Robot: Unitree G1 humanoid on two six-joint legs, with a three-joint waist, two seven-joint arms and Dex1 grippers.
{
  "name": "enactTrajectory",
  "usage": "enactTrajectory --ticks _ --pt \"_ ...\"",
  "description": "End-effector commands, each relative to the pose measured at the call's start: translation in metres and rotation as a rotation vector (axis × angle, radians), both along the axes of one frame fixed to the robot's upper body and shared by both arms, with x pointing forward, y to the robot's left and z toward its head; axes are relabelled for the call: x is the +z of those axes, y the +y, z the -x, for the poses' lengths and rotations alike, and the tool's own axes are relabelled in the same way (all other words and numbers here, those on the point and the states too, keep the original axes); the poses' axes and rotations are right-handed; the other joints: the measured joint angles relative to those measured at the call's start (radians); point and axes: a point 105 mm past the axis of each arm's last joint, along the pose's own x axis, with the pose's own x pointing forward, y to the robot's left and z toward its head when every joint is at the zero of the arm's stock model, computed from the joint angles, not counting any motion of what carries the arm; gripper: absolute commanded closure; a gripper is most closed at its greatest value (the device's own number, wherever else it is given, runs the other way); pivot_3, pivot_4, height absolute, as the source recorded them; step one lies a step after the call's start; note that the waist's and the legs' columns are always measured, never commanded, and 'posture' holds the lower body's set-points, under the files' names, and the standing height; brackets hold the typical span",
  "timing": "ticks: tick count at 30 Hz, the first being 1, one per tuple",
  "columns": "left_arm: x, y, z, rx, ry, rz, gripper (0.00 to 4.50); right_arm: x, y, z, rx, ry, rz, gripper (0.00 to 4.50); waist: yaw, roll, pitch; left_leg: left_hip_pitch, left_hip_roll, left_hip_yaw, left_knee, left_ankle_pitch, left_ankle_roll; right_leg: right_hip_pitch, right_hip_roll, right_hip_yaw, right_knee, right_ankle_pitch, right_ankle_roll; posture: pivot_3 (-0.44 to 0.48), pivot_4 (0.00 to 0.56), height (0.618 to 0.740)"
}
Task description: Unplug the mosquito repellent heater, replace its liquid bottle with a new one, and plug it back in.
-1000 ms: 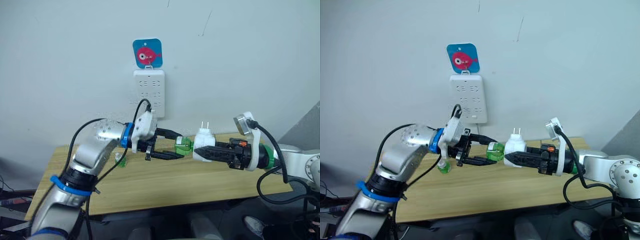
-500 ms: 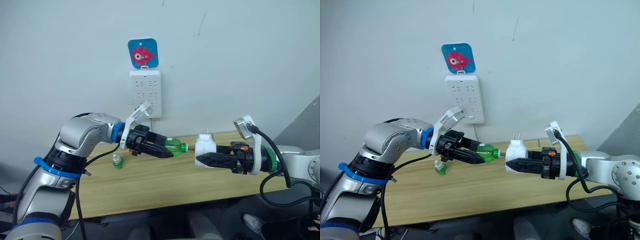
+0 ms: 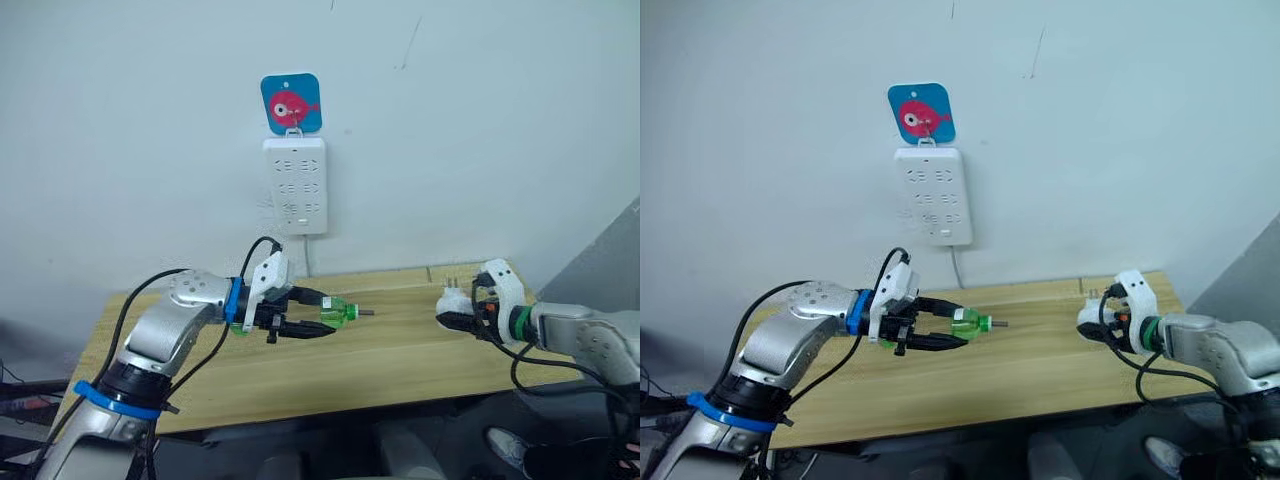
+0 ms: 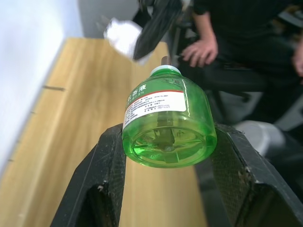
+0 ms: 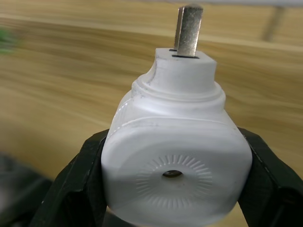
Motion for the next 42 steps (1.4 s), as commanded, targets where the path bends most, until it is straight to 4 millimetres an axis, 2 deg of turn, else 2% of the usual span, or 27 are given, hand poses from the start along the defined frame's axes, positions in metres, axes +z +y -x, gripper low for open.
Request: enactTrajectory --ticks 1,7,16,17,19,22,26,28,32,36,38,40,42 --pt "0.014 -0.003 -0.005 0.049 -0.127 0.041 2.29 -0.010 -0.019 -0.015 -0.055 0.018 0.185 1.45 0.002 0.002 0.003 0.000 0.000 0.000 0.000 0.000 0.000 0.000 0.000 0.000 0.000 0.000 0.000 -0.109 0.129 0.740" --pt "0.005 -0.006 0.003 0.103 -0.157 0.067 2.29 -0.028 -0.015 -0.039 -0.100 0.071 0.176 1.45 0.003 0.002 0.015 0.000 0.000 -0.001 -0.001 0.000 0.000 0.000 0.000 -0.001 0.001 0.002 -0.003 -0.080 0.147 0.740" --pt "0.001 -0.006 0.009 0.125 -0.158 0.066 2.29 -0.040 -0.021 -0.050 -0.109 0.115 0.199 1.45 0.018 0.004 0.023 -0.003 -0.001 -0.004 -0.001 0.000 0.000 -0.002 -0.002 -0.002 0.001 0.002 -0.004 -0.047 0.157 0.740" --pt "0.001 -0.007 0.009 0.127 -0.157 0.067 2.29 -0.038 -0.019 -0.052 -0.109 0.111 0.189 0.73 0.018 0.004 0.024 -0.003 -0.001 -0.004 -0.001 0.000 0.000 -0.002 -0.002 -0.003 0.001 0.002 -0.004 -0.047 0.157 0.740" --pt "0.000 -0.007 0.009 0.131 -0.154 0.068 2.29 -0.031 -0.017 -0.054 -0.114 0.090 0.175 0.10 0.017 0.005 0.025 -0.003 -0.001 -0.004 -0.001 0.000 0.000 -0.002 -0.001 -0.003 0.001 0.003 -0.004 -0.055 0.152 0.740" --pt "0.000 -0.008 0.006 0.141 -0.142 0.078 2.29 -0.014 -0.021 -0.055 -0.146 0.045 0.144 0.00 0.017 0.007 0.026 -0.003 0.000 -0.005 -0.001 0.000 0.000 -0.002 -0.001 -0.003 0.001 0.003 -0.004 -0.080 0.144 0.740" --pt "0.001 -0.010 0.002 0.155 -0.118 0.109 2.29 0.022 -0.032 -0.043 -0.150 -0.093 0.168 0.00 0.024 0.007 0.026 -0.005 -0.001 -0.008 -0.001 0.000 0.000 -0.002 -0.002 -0.003 0.001 0.002 -0.004 -0.091 0.139 0.740" --pt "0.003 -0.012 0.000 0.180 -0.096 0.151 2.29 0.045 -0.024 -0.028 -0.124 -0.159 0.112 0.00 0.023 0.007 0.026 -0.006 -0.001 -0.010 -0.001 0.000 0.000 -0.003 -0.003 -0.004 0.001 0.002 -0.004 -0.108 0.135 0.740" --pt "0.013 -0.017 -0.007 0.260 -0.056 0.285 2.29 0.086 0.018 0.014 0.015 -0.291 -0.133 0.00 0.016 0.007 0.026 -0.006 -0.001 -0.011 -0.002 0.000 0.000 -0.003 -0.003 -0.005 0.001 0.002 -0.004 -0.159 0.127 0.740" --pt "0.023 -0.025 -0.014 0.319 -0.075 0.377 2.29 0.106 0.056 0.050 0.058 -0.409 -0.385 0.00 0.009 0.006 0.025 -0.005 0.001 -0.011 -0.001 0.000 0.000 -0.001 0.000 -0.005 0.002 0.001 -0.002 -0.191 0.120 0.740" --pt "0.029 -0.029 -0.014 0.314 -0.121 0.405 2.29 0.117 0.071 0.060 0.042 -0.501 -0.517 0.00 0.001 0.007 0.025 -0.004 0.001 -0.011 -0.001 0.000 -0.001 -0.001 0.001 -0.005 0.002 0.000 0.001 -0.207 0.117 0.740" --pt "0.033 -0.034 -0.015 0.321 -0.138 0.437 2.29 0.118 0.088 0.068 0.045 -0.480 -0.669 0.00 -0.009 0.007 0.024 -0.003 0.001 -0.010 -0.001 0.000 -0.001 0.000 0.001 -0.003 0.002 0.000 0.001 -0.222 0.113 0.740" --pt "0.036 -0.040 -0.014 0.314 -0.146 0.459 2.29 0.119 0.099 0.067 0.005 -0.469 -0.767 0.00 -0.021 0.007 0.024 -0.002 0.001 -0.008 0.000 0.000 -0.001 0.002 0.001 -0.003 0.002 0.000 0.001 -0.230 0.109 0.740"
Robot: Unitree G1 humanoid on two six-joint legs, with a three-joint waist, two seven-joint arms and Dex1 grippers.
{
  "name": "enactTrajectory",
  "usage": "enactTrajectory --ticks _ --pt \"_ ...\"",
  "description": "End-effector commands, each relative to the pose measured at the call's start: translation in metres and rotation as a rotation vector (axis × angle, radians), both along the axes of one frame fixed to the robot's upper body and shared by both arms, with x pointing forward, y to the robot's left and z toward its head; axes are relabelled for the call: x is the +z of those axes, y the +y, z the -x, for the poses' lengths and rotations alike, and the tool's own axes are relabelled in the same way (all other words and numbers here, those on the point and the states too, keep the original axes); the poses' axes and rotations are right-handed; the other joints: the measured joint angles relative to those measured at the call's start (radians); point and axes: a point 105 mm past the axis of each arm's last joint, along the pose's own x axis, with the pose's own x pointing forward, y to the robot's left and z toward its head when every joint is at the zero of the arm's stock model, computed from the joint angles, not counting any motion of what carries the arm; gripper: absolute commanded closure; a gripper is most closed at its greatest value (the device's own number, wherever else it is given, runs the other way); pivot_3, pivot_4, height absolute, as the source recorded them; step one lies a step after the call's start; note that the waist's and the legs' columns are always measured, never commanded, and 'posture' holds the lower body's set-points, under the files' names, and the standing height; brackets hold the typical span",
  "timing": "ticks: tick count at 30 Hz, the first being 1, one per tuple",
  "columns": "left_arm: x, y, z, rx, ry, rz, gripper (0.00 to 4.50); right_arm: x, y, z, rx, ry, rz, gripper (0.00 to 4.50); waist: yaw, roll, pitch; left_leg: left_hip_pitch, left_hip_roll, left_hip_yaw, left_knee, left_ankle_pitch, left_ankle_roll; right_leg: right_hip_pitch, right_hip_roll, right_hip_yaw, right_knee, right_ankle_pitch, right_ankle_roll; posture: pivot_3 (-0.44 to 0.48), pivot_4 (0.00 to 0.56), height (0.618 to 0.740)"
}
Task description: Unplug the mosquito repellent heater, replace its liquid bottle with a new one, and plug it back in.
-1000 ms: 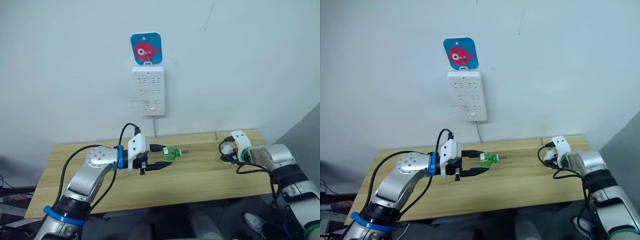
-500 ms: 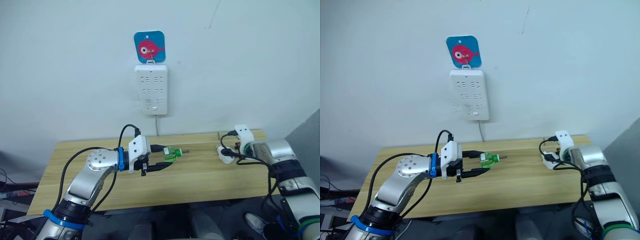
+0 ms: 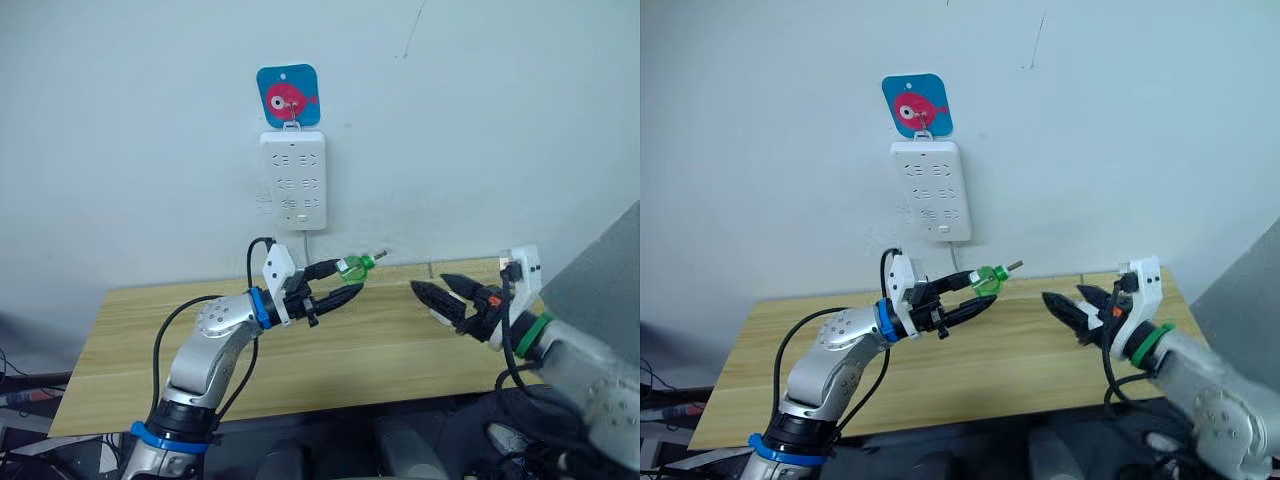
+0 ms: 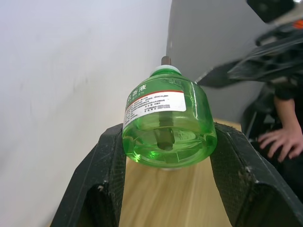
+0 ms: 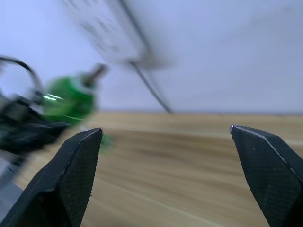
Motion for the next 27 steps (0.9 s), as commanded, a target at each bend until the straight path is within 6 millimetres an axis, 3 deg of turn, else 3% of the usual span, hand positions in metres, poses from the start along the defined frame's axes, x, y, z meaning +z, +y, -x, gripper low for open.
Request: enactTrajectory --ticks 1,11,17,20,27 --pt "0.017 -0.008 0.002 -0.004 -0.085 0.035 2.29 0.014 0.014 -0.001 -0.026 -0.035 -0.121 0.00 -0.013 0.000 0.000 0.001 0.000 0.003 0.000 0.000 0.000 0.001 0.000 0.000 0.000 0.000 0.000 -0.237 0.107 0.740" --pt "0.022 -0.020 0.004 -0.019 -0.112 0.048 2.29 0.029 0.044 -0.022 -0.009 -0.024 -0.281 0.00 -0.079 0.000 -0.003 0.000 -0.002 0.005 0.000 0.000 0.000 0.000 0.001 0.002 -0.001 0.001 0.002 -0.238 0.095 0.740" --pt "0.023 -0.022 0.004 -0.020 -0.119 0.046 2.29 0.036 0.056 -0.027 0.038 -0.032 -0.318 0.00 -0.083 0.001 -0.003 -0.001 -0.001 0.002 -0.001 0.000 0.000 0.000 0.001 0.002 -0.001 0.001 0.002 -0.230 0.091 0.740" --pt "0.024 -0.023 0.004 -0.019 -0.123 0.047 2.29 0.037 0.058 -0.030 0.037 -0.027 -0.340 0.53 -0.083 0.001 -0.003 -0.001 -0.001 0.003 -0.001 0.000 0.000 0.000 0.002 0.002 -0.001 0.001 0.002 -0.227 0.089 0.740" --pt "0.027 -0.024 0.005 -0.022 -0.130 0.050 2.29 0.037 0.061 -0.029 0.064 -0.008 -0.348 2.94 -0.082 0.000 -0.003 -0.002 -0.002 0.003 0.000 0.000 0.000 0.000 0.002 0.003 -0.002 0.001 0.002 -0.223 0.086 0.740"
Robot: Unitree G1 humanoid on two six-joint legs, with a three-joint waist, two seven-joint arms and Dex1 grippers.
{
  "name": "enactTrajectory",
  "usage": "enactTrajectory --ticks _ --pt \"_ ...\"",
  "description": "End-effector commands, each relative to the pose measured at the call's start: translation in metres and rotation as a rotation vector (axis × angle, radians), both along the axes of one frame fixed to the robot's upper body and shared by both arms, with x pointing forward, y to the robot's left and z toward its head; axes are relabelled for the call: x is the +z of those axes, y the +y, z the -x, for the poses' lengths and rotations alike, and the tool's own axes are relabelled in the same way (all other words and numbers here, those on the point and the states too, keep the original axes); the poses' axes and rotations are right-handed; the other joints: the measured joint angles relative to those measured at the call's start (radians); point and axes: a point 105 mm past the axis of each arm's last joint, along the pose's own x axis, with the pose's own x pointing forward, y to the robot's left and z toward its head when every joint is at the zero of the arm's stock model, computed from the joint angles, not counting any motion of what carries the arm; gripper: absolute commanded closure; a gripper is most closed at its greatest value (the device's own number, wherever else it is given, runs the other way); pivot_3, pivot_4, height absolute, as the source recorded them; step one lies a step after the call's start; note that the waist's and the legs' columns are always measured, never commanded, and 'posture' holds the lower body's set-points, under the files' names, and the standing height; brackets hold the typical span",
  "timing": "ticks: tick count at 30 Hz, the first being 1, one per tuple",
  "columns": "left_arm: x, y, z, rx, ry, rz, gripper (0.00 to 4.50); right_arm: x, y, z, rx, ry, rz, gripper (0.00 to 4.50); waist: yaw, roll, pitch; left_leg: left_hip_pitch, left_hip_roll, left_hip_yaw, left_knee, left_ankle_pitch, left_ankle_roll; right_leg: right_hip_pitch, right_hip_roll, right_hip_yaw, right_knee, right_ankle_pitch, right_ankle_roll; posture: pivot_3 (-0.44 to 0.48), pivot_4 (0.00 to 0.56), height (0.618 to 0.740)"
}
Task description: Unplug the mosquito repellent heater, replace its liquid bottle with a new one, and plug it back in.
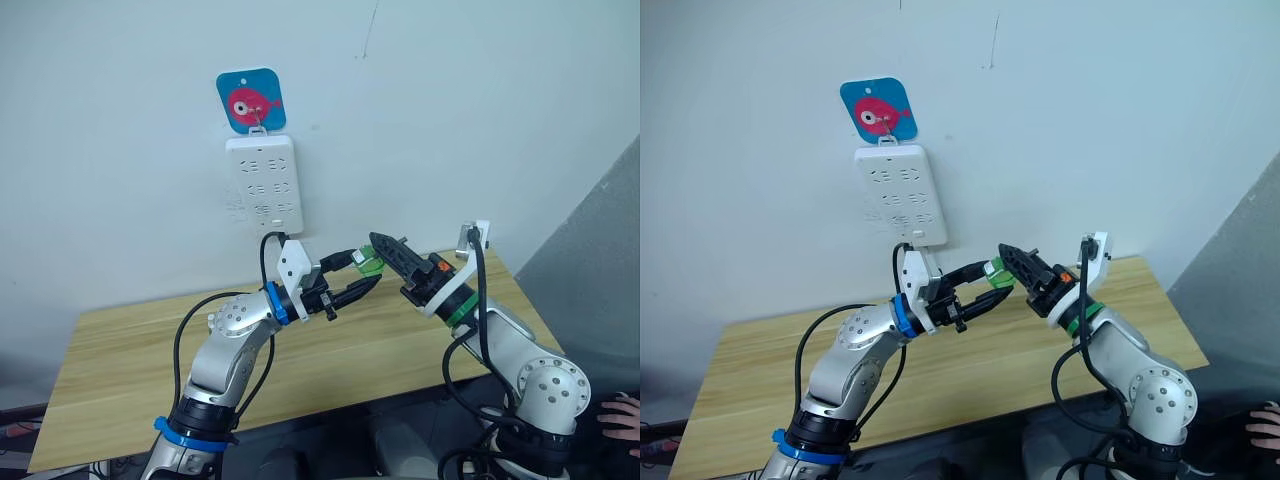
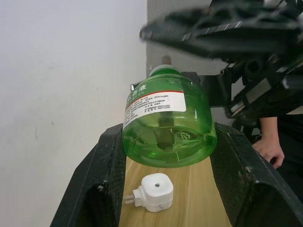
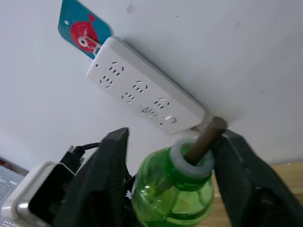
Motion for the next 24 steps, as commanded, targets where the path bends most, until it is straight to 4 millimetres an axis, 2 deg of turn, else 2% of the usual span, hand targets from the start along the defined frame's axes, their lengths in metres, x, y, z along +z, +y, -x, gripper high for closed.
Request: enactTrajectory --ticks 1,2,6,8,11,13,14,17,19,22,24 --pt "0.016 -0.005 0.004 -0.019 -0.069 0.019 2.29 0.014 0.009 0.008 0.058 -0.052 -0.035 3.27 0.000 0.000 0.000 0.000 0.000 0.000 0.000 0.000 0.000 0.000 0.000 0.000 0.000 0.000 0.000 -0.222 0.085 0.740" --pt "0.017 -0.007 0.006 -0.033 -0.078 0.019 2.29 0.014 0.010 0.008 0.064 -0.050 -0.030 3.62 0.000 0.000 0.000 0.000 0.000 0.000 0.000 0.000 0.000 0.000 0.000 0.000 0.000 0.000 0.000 -0.222 0.085 0.740" --pt "0.017 -0.004 0.007 -0.034 -0.095 0.014 2.29 0.011 0.010 0.010 0.077 -0.041 -0.018 3.67 0.000 0.000 -0.001 0.000 0.001 -0.001 0.000 0.000 0.000 0.000 0.000 0.000 0.001 0.000 0.000 -0.219 0.084 0.740" --pt "0.015 -0.002 0.008 -0.043 -0.106 -0.013 1.57 0.010 0.010 0.011 0.077 -0.040 -0.017 3.67 0.000 0.000 -0.001 0.000 0.000 0.000 0.000 0.000 0.000 0.000 0.000 0.000 0.001 0.000 0.000 -0.219 0.084 0.740" --pt "0.005 0.004 0.010 -0.042 -0.099 -0.069 0.73 0.010 0.005 0.008 0.052 -0.040 -0.010 3.67 0.000 0.000 -0.001 0.000 0.001 0.000 0.000 0.000 0.000 0.000 0.000 0.000 0.001 0.000 0.000 -0.219 0.084 0.740" --pt "-0.008 0.016 0.007 -0.020 -0.059 -0.142 0.12 0.008 -0.003 0.004 0.012 -0.050 0.026 3.67 0.001 0.000 -0.001 0.000 0.001 0.000 0.000 0.000 0.000 0.000 0.000 0.000 0.001 0.000 0.000 -0.214 0.089 0.740" --pt "-0.015 0.022 0.008 -0.024 -0.044 -0.192 0.00 0.007 -0.007 0.001 -0.015 -0.060 0.063 3.67 0.001 0.000 -0.001 0.000 0.000 0.000 0.000 0.000 0.000 0.000 0.000 0.000 0.000 0.000 0.000 -0.211 0.093 0.740" --pt "-0.034 0.038 0.010 -0.035 -0.025 -0.335 0.00 0.001 -0.023 -0.013 -0.128 -0.100 0.198 3.67 0.001 0.000 -0.001 0.001 0.000 0.001 0.000 0.000 0.000 0.000 0.000 0.000 0.000 0.000 0.000 -0.197 0.103 0.740" --pt "-0.038 0.044 0.005 -0.005 0.002 -0.368 0.00 -0.009 -0.033 -0.027 -0.209 -0.149 0.369 3.67 0.003 0.000 -0.001 0.002 0.000 0.002 0.000 0.000 0.000 0.000 0.000 -0.001 0.000 0.000 0.000 -0.192 0.107 0.740" --pt "-0.041 0.044 0.006 -0.009 0.018 -0.402 0.00 -0.026 -0.044 -0.046 -0.317 -0.214 0.552 3.67 0.004 -0.001 -0.001 0.004 0.000 0.003 0.000 0.000 0.000 -0.001 0.000 0.000 0.000 0.000 0.000 -0.187 0.112 0.740" --pt "-0.045 0.042 0.013 -0.023 0.060 -0.415 0.00 -0.050 -0.048 -0.063 -0.375 -0.251 0.682 3.67 0.005 -0.002 0.000 0.003 0.000 0.003 0.000 0.000 0.000 -0.001 0.000 0.000 0.000 0.000 0.000 -0.177 0.125 0.740"
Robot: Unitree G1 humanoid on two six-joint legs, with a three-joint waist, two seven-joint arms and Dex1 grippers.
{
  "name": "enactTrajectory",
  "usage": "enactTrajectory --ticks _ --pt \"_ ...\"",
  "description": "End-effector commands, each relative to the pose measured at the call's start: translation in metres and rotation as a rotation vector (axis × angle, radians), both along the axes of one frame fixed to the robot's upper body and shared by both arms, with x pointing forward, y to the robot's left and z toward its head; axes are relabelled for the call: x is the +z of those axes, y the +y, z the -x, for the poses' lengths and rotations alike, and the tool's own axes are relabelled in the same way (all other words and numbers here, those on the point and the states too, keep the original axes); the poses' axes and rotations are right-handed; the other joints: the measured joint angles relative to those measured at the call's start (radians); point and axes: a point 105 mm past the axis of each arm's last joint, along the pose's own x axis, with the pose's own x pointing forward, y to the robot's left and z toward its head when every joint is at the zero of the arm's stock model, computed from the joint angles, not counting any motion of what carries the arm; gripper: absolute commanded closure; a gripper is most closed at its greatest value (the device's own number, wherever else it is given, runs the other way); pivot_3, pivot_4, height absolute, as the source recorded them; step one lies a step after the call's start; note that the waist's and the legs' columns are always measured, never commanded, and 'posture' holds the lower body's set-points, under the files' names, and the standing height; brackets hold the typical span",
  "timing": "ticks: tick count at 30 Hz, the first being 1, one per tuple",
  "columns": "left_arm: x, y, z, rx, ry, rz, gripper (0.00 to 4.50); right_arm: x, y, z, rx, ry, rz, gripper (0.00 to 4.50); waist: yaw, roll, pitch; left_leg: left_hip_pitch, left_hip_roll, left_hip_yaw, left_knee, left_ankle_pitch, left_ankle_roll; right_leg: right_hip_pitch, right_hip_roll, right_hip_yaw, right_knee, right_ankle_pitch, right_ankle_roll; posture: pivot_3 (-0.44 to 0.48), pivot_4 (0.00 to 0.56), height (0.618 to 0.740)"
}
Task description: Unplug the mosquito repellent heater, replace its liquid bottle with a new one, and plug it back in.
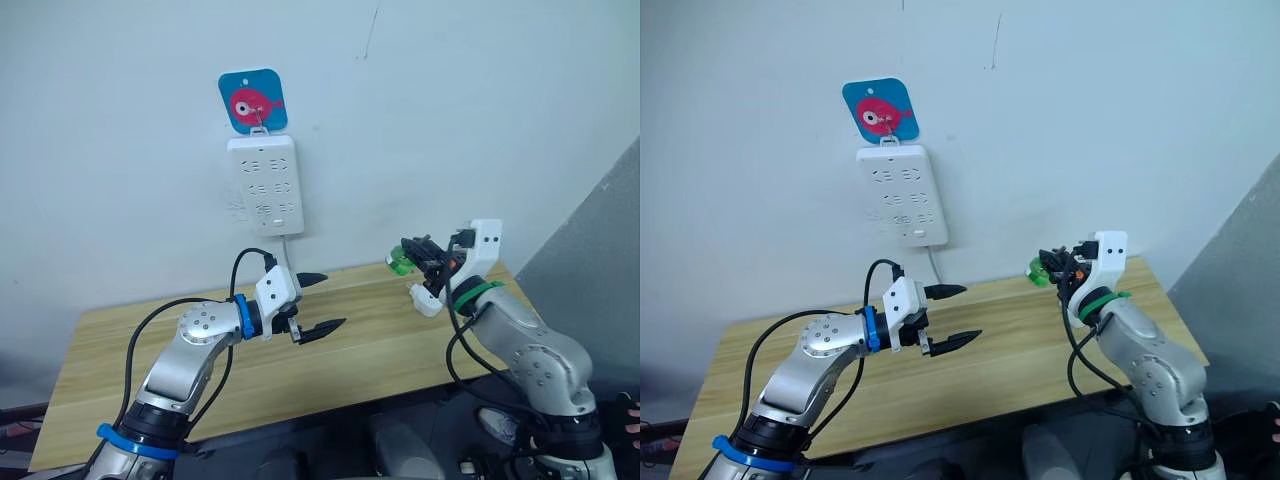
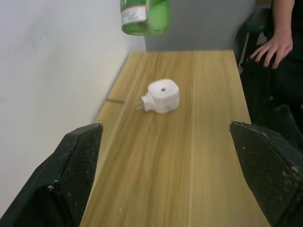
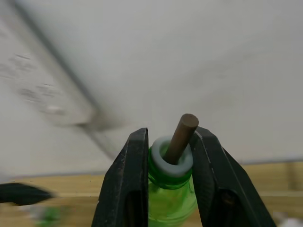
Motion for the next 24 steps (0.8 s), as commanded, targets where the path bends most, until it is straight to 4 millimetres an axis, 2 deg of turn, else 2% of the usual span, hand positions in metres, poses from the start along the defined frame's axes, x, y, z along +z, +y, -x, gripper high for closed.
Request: enactTrajectory --ticks 1,4,11,20,24 --pt "0.002 -0.009 0.013 -0.038 0.024 -0.030 0.00 -0.024 -0.004 -0.026 -0.075 -0.123 0.212 3.67 -0.002 -0.003 0.002 0.000 0.000 0.000 0.000 0.000 0.000 0.000 0.000 0.000 0.000 0.000 0.000 -0.170 0.129 0.740" --pt "0.001 -0.007 0.018 -0.018 0.053 -0.039 0.00 -0.049 0.004 -0.037 -0.050 -0.144 0.289 3.67 0.001 -0.003 0.005 0.001 0.001 0.001 -0.001 0.000 0.000 -0.001 0.000 0.001 0.000 0.000 0.000 -0.146 0.142 0.740" --pt "-0.006 0.004 0.026 0.072 0.096 -0.116 0.00 -0.083 0.021 -0.049 0.001 -0.126 0.294 3.67 0.023 -0.003 0.027 0.000 0.002 -0.002 -0.001 0.000 0.000 -0.002 -0.002 0.000 0.003 0.003 -0.005 -0.079 0.177 0.740" --pt "-0.012 0.010 0.030 0.148 0.118 -0.150 0.00 -0.103 0.031 -0.054 0.031 -0.112 0.349 3.67 0.079 -0.003 0.042 -0.001 0.001 -0.006 -0.002 0.000 0.000 -0.003 -0.005 -0.001 0.003 0.004 -0.007 -0.043 0.193 0.740" --pt "-0.014 0.011 0.030 0.163 0.125 -0.146 0.00 -0.112 0.027 -0.056 0.003 -0.089 0.366 3.67 0.089 -0.004 0.048 -0.001 0.001 -0.006 -0.002 0.000 0.000 -0.003 -0.006 -0.002 0.003 0.005 -0.008 -0.045 0.190 0.740"
